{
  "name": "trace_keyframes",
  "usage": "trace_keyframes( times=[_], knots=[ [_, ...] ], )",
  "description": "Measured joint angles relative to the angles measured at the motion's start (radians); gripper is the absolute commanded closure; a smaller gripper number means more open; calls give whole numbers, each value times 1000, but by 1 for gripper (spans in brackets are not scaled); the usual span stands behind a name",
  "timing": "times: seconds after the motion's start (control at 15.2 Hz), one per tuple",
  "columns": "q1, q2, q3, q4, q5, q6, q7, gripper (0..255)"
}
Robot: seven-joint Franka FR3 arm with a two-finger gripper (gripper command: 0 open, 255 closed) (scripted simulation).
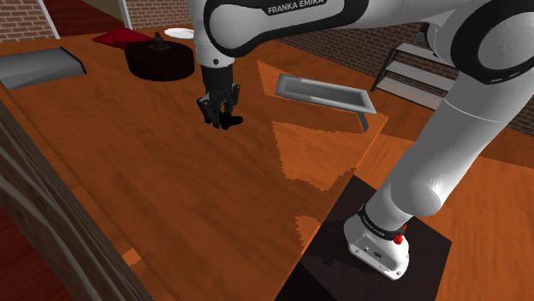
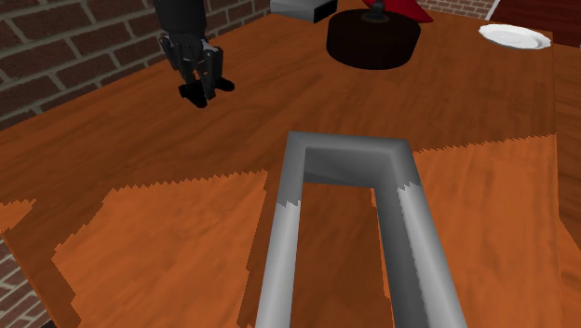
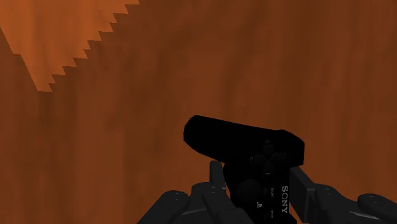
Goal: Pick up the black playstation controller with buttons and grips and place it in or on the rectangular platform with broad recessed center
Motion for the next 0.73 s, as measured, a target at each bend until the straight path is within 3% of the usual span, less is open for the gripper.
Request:
trace_keyframes(
  times=[0.73],
  knots=[
    [-2, -13, -1, 132, 6, -144, -7, 255]
  ],
)
